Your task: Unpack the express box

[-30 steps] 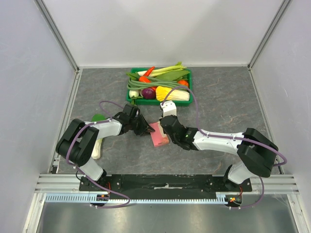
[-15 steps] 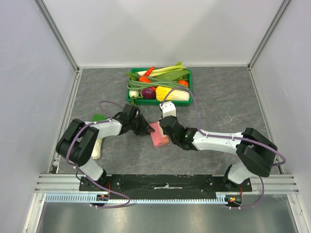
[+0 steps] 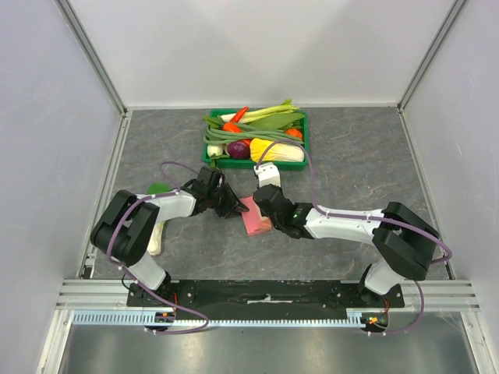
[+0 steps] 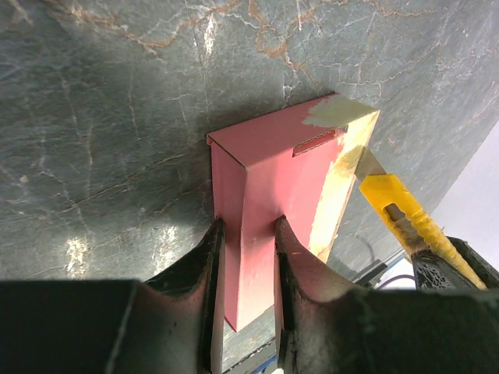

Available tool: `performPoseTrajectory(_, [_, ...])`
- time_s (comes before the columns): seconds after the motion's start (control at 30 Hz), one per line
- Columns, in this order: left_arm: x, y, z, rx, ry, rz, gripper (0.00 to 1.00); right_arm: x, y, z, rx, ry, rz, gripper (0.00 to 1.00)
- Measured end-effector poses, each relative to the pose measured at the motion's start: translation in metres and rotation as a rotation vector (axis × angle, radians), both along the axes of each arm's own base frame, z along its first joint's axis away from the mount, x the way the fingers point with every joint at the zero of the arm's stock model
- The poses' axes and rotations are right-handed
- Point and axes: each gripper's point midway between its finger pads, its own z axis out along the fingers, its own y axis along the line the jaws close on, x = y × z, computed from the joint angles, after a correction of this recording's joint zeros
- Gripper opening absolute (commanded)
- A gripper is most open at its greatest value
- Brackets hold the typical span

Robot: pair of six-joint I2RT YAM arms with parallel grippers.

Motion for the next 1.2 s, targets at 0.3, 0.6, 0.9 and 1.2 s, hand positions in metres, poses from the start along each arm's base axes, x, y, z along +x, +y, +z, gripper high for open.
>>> performPoseTrajectory(0.3, [0.002,-0.005,0.001,-0.027,0.013,-0.003,0.03,-0.002,-0.002,0.004,-0.034,0.057,0.002,0.00])
performPoseTrajectory(0.6, [0.002,-0.009,0.001,-0.061,0.043,0.020,0.02,-0.008,-0.007,0.001,-0.062,0.108,0.003,0.00])
performPoseTrajectory(0.9, [0.003,-0.009,0.001,-0.066,0.053,0.035,0.02,-0.019,-0.012,-0.001,-0.056,0.155,0.009,0.00])
performPoseTrajectory(1.2, [0.004,-0.008,0.001,-0.072,0.067,0.055,0.02,-0.033,-0.018,0.002,-0.035,0.198,0.034,0.00])
